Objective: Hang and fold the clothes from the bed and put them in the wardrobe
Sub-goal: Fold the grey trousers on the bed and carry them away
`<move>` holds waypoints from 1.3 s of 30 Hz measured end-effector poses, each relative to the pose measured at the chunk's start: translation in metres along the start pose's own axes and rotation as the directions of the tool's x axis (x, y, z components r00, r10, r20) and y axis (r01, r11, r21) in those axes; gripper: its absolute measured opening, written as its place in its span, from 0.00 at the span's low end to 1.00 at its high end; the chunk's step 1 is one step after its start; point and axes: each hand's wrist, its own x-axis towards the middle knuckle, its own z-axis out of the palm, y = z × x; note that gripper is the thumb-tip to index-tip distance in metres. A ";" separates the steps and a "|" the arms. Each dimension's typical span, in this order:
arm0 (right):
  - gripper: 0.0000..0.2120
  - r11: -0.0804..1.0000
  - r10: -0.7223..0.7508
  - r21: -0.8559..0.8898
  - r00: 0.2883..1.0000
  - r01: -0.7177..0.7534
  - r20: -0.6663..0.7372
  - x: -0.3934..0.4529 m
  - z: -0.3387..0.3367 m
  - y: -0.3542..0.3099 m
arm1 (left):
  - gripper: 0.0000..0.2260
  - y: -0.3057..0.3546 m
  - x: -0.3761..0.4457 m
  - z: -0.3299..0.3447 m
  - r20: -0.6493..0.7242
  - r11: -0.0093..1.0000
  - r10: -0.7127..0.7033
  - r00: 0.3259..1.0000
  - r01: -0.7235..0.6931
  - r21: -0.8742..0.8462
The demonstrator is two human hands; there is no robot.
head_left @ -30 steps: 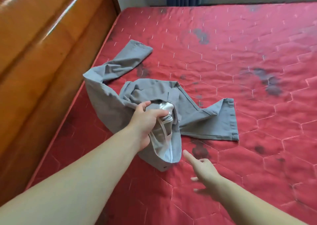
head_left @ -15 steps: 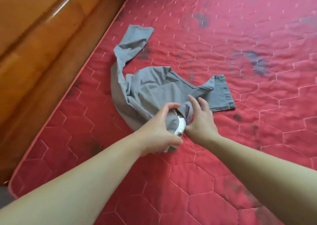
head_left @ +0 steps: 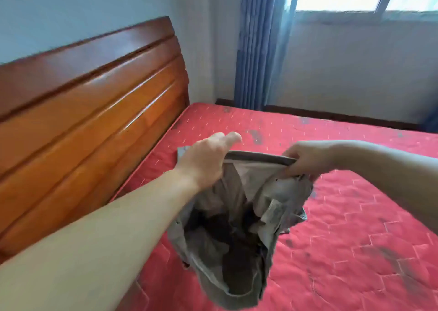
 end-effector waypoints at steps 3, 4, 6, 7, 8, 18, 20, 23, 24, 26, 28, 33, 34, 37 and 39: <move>0.06 0.964 -0.068 0.259 0.997 0.060 0.021 -0.055 -0.056 -0.014 | 0.19 0.000 0.004 -0.029 -0.215 0.999 0.031 0.976 -0.033 -0.006; 0.09 0.938 -0.082 0.337 0.997 0.074 0.008 -0.068 -0.065 -0.013 | 0.15 -0.004 -0.005 -0.024 -0.238 0.999 -0.033 0.971 0.037 0.012; 0.11 0.872 -0.051 0.481 0.994 0.090 -0.094 -0.084 -0.066 -0.001 | 0.11 -0.018 -0.041 0.007 -0.088 0.953 -0.292 0.952 0.297 0.059; 0.12 0.843 0.010 0.532 0.987 0.078 -0.161 -0.087 -0.060 0.011 | 0.10 -0.024 -0.065 0.028 0.093 0.893 -0.445 0.891 0.434 0.117; 0.14 0.828 0.096 0.559 0.973 0.038 -0.209 -0.089 -0.050 0.025 | 0.09 -0.029 -0.087 0.046 0.264 0.827 -0.562 0.784 0.530 0.185; 0.15 0.876 0.471 -0.045 0.871 -0.481 -0.139 -0.120 0.089 0.162 | 0.17 -0.010 -0.073 0.074 0.798 0.907 -0.353 0.489 0.389 0.163; 0.15 0.874 0.485 0.074 0.851 -0.481 -0.200 -0.128 0.088 0.168 | 0.16 0.001 -0.058 0.067 0.773 0.916 -0.344 0.533 0.373 0.151; 0.17 0.863 0.505 0.086 0.846 -0.498 -0.173 -0.145 0.087 0.166 | 0.13 0.017 -0.040 0.062 0.782 0.748 -0.351 0.516 0.657 -0.098; 0.17 0.863 0.505 0.071 0.854 -0.500 -0.126 -0.151 0.088 0.165 | 0.11 0.024 -0.035 0.057 0.779 0.648 -0.354 0.518 0.736 -0.195; 0.14 0.864 0.499 0.109 0.864 -0.491 -0.068 -0.163 0.089 0.163 | 0.05 0.038 -0.022 0.045 0.809 0.534 -0.282 0.515 0.785 -0.313; 0.08 0.855 0.512 0.167 0.851 -0.492 -0.118 -0.173 0.079 0.163 | 0.08 0.050 -0.009 0.030 0.840 0.641 -0.187 0.510 0.711 -0.289; 0.11 0.822 0.568 0.085 0.801 -0.563 -0.186 -0.209 0.012 0.161 | 0.05 0.069 0.016 -0.024 0.569 0.964 -0.197 0.799 0.263 -0.036; 0.12 0.795 0.601 0.000 0.786 -0.607 -0.143 -0.218 -0.002 0.158 | 0.05 0.074 0.022 -0.039 0.510 0.975 -0.187 0.839 0.224 -0.010; 0.13 0.718 0.677 -0.085 0.721 -0.691 -0.148 -0.251 -0.040 0.149 | 0.11 0.096 0.046 -0.091 0.458 0.989 -0.131 0.879 0.145 0.005; 0.12 0.726 0.669 -0.017 0.712 -0.687 -0.214 -0.273 -0.070 0.142 | 0.14 0.116 0.065 -0.129 0.431 0.988 -0.095 0.897 0.139 -0.072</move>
